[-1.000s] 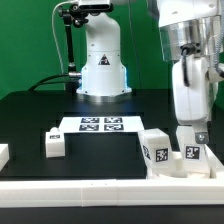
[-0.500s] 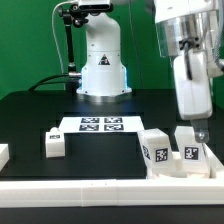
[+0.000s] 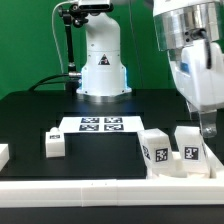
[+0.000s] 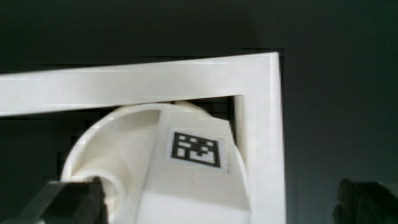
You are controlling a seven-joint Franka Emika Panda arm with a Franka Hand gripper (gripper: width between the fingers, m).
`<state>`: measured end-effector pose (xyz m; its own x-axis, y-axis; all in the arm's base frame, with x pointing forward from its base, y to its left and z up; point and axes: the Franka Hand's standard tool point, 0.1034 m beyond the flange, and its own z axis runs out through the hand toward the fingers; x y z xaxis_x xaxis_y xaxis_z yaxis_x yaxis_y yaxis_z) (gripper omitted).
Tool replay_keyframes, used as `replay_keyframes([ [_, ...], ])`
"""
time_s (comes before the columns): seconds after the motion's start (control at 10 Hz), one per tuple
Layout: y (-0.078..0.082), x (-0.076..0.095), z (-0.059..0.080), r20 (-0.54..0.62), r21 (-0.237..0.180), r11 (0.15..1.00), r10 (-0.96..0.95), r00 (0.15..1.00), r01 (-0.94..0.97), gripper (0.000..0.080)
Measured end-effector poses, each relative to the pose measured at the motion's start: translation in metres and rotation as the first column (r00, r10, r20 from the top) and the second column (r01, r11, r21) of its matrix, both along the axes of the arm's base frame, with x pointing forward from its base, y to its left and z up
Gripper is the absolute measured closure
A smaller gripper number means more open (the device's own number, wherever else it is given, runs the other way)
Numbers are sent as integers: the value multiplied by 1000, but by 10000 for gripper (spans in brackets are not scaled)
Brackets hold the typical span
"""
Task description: Assemble stool
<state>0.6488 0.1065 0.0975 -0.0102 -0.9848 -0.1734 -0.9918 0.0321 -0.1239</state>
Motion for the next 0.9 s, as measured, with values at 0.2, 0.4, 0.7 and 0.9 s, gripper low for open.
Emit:
replay_keyframes([
  [0.2,1,-1,2,9,-30,970,240,971,-239,150],
  [0.4,3,-1,5,20,-45,908,418,908,-417,150],
  [0.7,0,2,8,22,-85,762,646,763,-642,150],
  [0.9,-1,2,7,32,-106,671,740,672,-734,150],
])
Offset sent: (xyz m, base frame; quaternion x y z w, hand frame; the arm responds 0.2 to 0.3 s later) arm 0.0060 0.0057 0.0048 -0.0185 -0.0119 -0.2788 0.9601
